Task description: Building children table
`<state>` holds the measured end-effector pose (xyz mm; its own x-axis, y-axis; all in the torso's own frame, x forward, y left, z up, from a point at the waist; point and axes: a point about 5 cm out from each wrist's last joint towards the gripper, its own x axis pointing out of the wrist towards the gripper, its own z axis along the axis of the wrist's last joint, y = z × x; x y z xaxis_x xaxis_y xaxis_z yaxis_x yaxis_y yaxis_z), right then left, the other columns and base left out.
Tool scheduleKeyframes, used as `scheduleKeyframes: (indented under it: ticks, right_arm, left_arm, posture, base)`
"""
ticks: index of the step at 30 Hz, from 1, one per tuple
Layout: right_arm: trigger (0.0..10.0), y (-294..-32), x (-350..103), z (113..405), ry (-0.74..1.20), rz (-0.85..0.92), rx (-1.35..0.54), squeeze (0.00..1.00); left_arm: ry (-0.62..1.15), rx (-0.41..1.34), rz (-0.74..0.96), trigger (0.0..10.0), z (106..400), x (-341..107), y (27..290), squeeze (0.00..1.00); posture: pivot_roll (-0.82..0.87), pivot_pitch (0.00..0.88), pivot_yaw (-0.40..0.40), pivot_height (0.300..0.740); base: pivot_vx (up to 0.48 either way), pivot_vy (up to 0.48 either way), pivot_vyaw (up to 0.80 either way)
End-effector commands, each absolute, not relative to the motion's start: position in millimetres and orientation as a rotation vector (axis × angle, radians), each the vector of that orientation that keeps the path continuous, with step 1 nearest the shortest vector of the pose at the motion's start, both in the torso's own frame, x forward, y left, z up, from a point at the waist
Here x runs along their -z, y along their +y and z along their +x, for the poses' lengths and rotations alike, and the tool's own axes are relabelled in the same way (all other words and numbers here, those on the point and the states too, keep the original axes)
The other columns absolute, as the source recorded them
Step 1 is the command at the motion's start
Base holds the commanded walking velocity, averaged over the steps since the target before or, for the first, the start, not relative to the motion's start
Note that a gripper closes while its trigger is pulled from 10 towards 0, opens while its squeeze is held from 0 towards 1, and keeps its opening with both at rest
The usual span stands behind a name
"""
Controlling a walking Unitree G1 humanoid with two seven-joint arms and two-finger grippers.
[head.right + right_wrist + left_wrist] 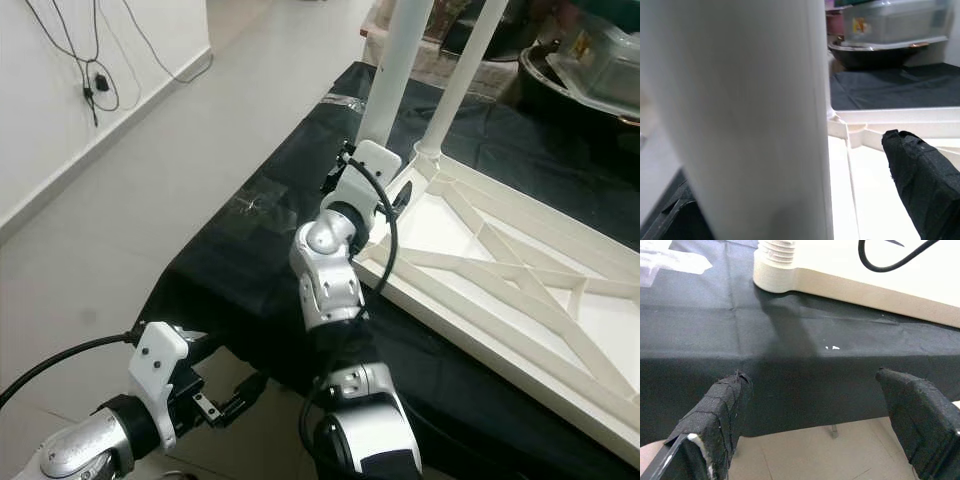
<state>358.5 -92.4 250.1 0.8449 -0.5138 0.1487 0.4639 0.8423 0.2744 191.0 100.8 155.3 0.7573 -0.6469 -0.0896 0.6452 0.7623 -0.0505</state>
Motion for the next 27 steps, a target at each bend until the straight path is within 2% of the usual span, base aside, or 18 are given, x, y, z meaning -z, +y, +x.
scheduleKeyframes:
  ticks: [1, 12, 27]
  right_arm:
    - [10.0, -62, -205, 342, -0.028, 0.318, 0.466, 0.0]
    - [10.0, -60, -195, 334, 0.014, 0.311, 0.309, 0.0]
    - [10.0, -70, -194, 334, 0.03, 0.29, 0.264, 0.0]
  left_arm:
    - [0.123, 0.713, -0.014, 10.0, 190, -151, 101, 0.0]
    - [0.124, 0.703, -0.004, 10.0, 192, -148, 104, 0.0]
    - [0.121, 0.699, 0.011, 10.0, 194, -146, 105, 0.0]
  posture:
    - [0.27, 0.145, -0.104, 0.74]
    - [0.27, 0.12, -0.104, 0.74]
    - [0.27, 0.118, -0.1, 0.74]
  base:
    - [0.0, 0.0, 0.0]
    - [0.0, 0.0, 0.0]
    - [0.0, 0.0, 0.0]
